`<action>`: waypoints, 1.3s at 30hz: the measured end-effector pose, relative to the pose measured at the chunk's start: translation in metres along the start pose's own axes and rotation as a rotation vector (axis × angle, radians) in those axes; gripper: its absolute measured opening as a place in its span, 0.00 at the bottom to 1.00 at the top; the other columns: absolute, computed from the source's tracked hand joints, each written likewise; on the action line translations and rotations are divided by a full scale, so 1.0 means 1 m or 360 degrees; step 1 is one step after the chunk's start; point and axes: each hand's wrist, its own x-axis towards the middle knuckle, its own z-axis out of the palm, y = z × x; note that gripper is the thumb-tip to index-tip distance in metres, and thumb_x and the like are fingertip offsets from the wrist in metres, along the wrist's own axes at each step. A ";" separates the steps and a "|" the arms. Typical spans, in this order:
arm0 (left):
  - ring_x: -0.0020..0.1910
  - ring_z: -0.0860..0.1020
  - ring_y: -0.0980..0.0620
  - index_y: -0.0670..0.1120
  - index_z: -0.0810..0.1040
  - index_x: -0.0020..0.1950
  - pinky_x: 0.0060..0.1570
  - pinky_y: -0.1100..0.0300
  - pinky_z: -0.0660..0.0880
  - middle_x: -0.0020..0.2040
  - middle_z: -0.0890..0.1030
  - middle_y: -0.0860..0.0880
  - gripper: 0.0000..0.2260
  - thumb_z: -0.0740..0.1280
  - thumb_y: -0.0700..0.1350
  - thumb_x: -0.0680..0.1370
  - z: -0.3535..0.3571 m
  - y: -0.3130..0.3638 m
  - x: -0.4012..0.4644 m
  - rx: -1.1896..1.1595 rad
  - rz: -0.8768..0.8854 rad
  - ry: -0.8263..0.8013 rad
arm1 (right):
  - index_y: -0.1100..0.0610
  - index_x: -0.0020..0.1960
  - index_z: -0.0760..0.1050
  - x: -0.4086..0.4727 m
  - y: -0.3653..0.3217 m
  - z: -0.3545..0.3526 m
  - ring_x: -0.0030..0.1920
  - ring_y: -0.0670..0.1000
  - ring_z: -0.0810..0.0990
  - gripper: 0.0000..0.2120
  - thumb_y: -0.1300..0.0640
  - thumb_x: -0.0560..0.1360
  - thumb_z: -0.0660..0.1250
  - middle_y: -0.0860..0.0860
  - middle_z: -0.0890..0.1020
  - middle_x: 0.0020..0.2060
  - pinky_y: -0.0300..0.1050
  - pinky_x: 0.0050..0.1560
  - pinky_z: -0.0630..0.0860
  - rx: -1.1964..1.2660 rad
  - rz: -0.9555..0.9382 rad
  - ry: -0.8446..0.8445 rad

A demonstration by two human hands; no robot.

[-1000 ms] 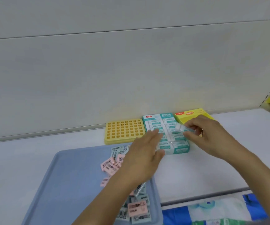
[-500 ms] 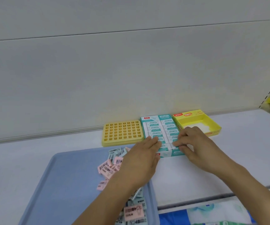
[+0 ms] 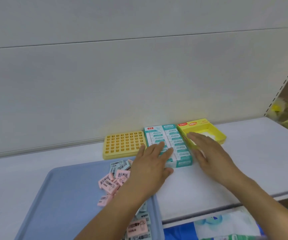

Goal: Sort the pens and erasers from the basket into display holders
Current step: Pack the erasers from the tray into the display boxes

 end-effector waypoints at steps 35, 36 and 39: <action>0.78 0.51 0.53 0.55 0.62 0.76 0.75 0.55 0.49 0.77 0.62 0.56 0.22 0.58 0.54 0.82 -0.026 -0.038 -0.018 -0.0191 -0.0337 0.0155 | 0.57 0.49 0.80 0.012 -0.058 -0.012 0.44 0.56 0.80 0.06 0.60 0.74 0.65 0.50 0.82 0.43 0.52 0.42 0.77 0.0162 -0.0437 0.0219; 0.78 0.53 0.53 0.54 0.63 0.76 0.75 0.56 0.50 0.76 0.64 0.55 0.21 0.58 0.53 0.82 -0.030 -0.048 -0.034 -0.0218 -0.0392 0.0176 | 0.56 0.49 0.80 0.012 -0.062 -0.004 0.43 0.56 0.79 0.07 0.60 0.74 0.65 0.50 0.81 0.43 0.50 0.40 0.75 0.0040 -0.0456 0.0186; 0.74 0.62 0.52 0.53 0.67 0.74 0.70 0.58 0.58 0.73 0.69 0.52 0.20 0.61 0.51 0.82 -0.037 -0.075 -0.071 -0.0368 -0.0590 0.0246 | 0.50 0.59 0.76 0.005 -0.061 0.017 0.54 0.53 0.75 0.11 0.58 0.80 0.59 0.47 0.79 0.51 0.46 0.47 0.70 -0.0231 -0.0308 -0.0204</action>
